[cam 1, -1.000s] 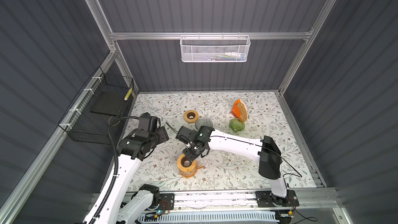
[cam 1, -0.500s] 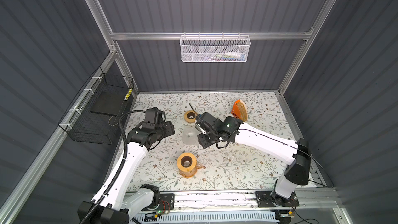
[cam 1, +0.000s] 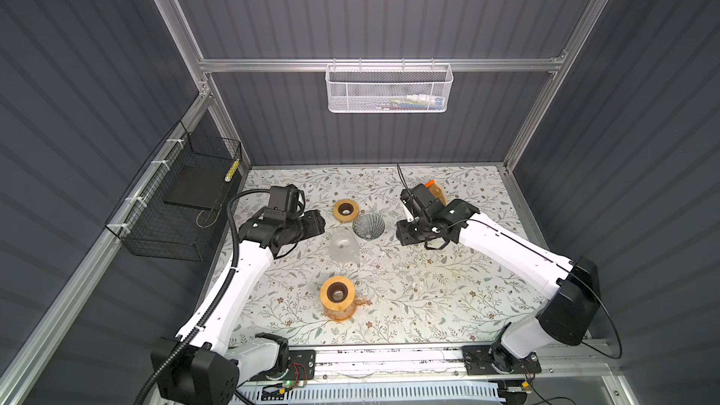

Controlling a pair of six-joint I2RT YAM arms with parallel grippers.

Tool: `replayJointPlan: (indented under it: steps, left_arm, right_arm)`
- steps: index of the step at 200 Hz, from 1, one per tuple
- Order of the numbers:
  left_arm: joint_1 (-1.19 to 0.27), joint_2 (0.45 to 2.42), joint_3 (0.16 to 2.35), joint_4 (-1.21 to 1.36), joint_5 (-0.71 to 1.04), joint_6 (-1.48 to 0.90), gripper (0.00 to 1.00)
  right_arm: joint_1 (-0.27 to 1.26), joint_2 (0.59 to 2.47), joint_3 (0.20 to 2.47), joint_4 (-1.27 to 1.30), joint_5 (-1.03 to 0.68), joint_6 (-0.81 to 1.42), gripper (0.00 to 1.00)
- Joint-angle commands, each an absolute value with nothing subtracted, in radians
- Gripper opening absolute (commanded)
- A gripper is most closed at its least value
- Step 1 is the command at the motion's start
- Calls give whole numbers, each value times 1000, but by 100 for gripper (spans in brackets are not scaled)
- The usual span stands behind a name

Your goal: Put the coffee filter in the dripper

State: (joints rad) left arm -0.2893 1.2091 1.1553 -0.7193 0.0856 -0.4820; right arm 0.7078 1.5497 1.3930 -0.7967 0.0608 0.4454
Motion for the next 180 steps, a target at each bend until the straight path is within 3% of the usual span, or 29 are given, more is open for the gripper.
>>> replayJointPlan:
  steps: [1, 82, 180]
  left_arm:
    - [-305, 1239, 1194, -685, 139, -479, 62]
    - [-340, 1400, 1313, -669, 147, -427, 61]
    - [-341, 1493, 1372, -598, 172, -383, 61]
  right_arm:
    - [637, 1515, 1351, -770, 33, 432, 47]
    - [387, 1471, 1226, -719, -44, 441, 48]
    - [295, 1640, 1228, -645, -61, 462, 48]
